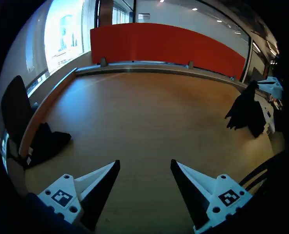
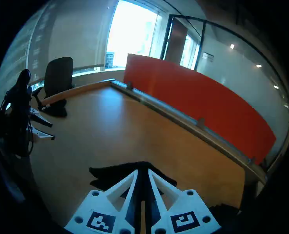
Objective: Fold towel
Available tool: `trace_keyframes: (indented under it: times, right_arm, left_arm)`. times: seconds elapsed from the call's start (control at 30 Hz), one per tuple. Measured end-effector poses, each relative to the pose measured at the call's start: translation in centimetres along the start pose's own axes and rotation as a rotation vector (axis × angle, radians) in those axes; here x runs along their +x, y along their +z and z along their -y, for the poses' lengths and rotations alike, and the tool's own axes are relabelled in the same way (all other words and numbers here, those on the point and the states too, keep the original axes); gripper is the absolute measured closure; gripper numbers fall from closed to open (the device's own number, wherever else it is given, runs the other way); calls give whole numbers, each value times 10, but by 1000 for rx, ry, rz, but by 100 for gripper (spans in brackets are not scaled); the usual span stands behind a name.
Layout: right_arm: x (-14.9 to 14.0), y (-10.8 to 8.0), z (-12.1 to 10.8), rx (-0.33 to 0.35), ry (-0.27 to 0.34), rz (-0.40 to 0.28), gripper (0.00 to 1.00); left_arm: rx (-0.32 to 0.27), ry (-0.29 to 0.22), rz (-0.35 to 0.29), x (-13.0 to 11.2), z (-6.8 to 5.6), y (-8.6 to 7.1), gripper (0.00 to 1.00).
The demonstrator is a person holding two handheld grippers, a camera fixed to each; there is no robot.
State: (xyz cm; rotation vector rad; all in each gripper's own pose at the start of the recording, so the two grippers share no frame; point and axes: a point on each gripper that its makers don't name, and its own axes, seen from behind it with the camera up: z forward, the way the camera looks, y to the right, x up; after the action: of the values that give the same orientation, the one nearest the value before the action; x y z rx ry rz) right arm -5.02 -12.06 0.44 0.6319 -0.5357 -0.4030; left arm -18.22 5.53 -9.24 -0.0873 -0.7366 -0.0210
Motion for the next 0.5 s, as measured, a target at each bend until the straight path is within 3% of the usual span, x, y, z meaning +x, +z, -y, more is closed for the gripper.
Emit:
trace_keyframes:
  times: [0.5]
  right_arm:
    - [-7, -24, -90, -98, 40, 7, 95]
  left_arm:
    - [11, -3, 7, 1, -1, 2, 4]
